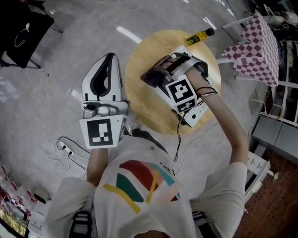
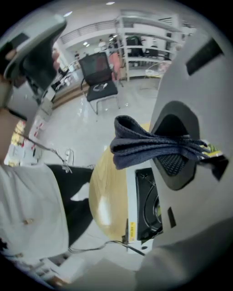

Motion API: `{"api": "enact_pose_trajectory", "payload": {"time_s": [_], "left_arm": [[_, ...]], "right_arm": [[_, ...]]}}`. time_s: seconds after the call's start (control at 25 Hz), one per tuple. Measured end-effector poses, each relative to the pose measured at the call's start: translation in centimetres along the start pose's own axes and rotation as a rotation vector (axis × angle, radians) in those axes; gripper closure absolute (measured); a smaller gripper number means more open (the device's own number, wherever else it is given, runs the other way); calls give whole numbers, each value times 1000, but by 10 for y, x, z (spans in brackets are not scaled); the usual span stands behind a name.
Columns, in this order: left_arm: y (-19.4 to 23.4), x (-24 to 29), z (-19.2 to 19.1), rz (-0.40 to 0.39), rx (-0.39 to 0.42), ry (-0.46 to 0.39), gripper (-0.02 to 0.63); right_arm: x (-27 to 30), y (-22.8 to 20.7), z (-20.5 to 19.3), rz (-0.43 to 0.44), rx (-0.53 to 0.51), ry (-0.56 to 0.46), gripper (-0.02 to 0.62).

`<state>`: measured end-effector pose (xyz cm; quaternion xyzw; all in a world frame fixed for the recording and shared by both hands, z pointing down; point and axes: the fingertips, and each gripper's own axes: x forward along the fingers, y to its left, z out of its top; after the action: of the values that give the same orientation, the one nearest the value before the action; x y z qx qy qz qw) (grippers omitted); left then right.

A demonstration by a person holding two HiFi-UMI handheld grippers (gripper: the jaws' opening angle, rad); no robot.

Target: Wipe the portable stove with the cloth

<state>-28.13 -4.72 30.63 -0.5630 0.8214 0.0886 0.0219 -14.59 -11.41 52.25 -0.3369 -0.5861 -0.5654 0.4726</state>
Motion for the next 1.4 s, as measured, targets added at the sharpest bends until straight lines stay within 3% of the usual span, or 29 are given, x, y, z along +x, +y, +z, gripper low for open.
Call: {"api": "enact_pose_trajectory", "payload": {"time_s": [0.12, 0.4, 0.6, 0.84, 0.92, 1.16, 1.4], "left_arm": [[-24, 15, 13, -80, 0, -31, 600], [-116, 49, 57, -319, 4, -95, 600], [-201, 57, 73, -506, 20, -136, 600], [-271, 38, 58, -665, 54, -53, 600], [-281, 35, 58, -690, 53, -53, 600], [-298, 27, 51, -715, 65, -67, 600], [-300, 19, 42, -710, 52, -49, 600]], "right_arm": [[-32, -20, -24, -134, 287, 9, 563], [-143, -26, -92, -560, 857, 50, 563], [-230, 24, -131, -881, 1178, 94, 563], [-299, 98, -142, -1237, 1541, 113, 563], [-307, 114, -137, -1344, 1622, 87, 563], [-310, 141, -119, -1514, 1771, 22, 563], [-306, 152, -116, -1567, 1825, 39, 563]]}}
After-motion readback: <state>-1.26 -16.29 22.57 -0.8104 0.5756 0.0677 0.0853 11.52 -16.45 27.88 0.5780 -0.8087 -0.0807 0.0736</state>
